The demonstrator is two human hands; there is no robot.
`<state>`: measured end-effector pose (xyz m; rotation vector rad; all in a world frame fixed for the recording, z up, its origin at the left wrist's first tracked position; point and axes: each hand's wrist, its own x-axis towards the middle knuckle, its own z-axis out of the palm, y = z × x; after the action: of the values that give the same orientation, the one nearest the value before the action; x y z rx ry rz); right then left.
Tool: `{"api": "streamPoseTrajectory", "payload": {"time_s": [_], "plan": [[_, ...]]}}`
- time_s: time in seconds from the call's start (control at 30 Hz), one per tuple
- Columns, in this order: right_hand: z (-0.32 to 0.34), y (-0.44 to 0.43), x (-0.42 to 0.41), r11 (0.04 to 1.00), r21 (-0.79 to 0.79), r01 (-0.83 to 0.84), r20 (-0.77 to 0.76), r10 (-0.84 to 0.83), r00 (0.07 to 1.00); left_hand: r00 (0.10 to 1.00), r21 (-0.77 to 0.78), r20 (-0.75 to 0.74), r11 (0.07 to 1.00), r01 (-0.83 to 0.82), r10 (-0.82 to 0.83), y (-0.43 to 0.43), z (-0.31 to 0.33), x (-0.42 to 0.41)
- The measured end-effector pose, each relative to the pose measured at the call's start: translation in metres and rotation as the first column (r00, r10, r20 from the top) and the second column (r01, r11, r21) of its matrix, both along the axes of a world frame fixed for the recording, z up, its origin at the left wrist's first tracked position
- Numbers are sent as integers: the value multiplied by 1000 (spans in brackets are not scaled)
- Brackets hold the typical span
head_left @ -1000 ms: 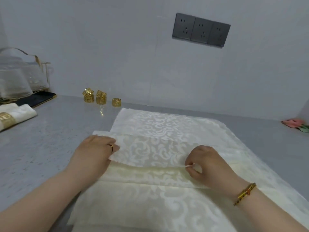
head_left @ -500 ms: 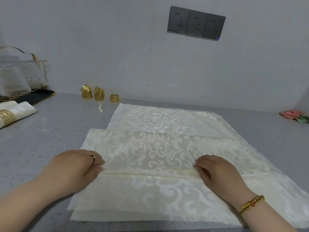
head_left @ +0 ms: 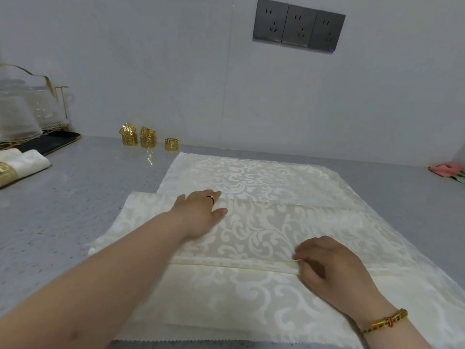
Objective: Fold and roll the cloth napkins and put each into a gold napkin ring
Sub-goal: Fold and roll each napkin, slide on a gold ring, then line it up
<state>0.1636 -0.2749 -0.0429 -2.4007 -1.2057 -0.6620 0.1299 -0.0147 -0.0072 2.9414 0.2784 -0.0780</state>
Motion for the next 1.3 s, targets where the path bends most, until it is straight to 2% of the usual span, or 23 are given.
{"api": "streamPoseTrajectory", "payload": {"time_s": [0.17,0.27,0.33,0.47,0.57,0.67,0.83,1.0,1.17,1.23,1.3], "plan": [[7,4,-3,1000,5,-13,-43,13,999,998,31,-64,999,-12,14,-7,-17,3],[19,20,-7,997,72,20,-21,-19,1000,999,17,-22,999,-29,29,-7,-23,1],[34,42,-8,993,104,58,-82,-49,995,999,15,5,999,-39,39,-8,-24,-1],[46,103,5,977,-210,18,-349,-92,933,997,6,46,998,-59,58,-10,-25,-4],[32,137,14,949,-315,8,-415,-145,898,995,-3,69,997,-71,71,-9,-25,-4],[14,141,24,905,-422,63,-423,-258,869,994,-8,65,997,-83,83,-9,-24,-5],[13,112,39,865,-479,147,-430,-377,820,992,-2,26,992,-127,127,2,-23,-7],[18,54,64,795,-505,338,-405,-564,720,973,54,-29,972,-229,231,52,-19,-28],[19,36,72,742,-499,448,-410,-657,632,956,108,-48,953,-285,291,71,-20,-43],[24,46,66,722,-486,492,-355,-678,644,955,108,-48,952,-287,294,69,-20,-42],[28,64,54,771,-451,450,-306,-607,734,953,101,-45,951,-293,299,68,-20,-41]]}}
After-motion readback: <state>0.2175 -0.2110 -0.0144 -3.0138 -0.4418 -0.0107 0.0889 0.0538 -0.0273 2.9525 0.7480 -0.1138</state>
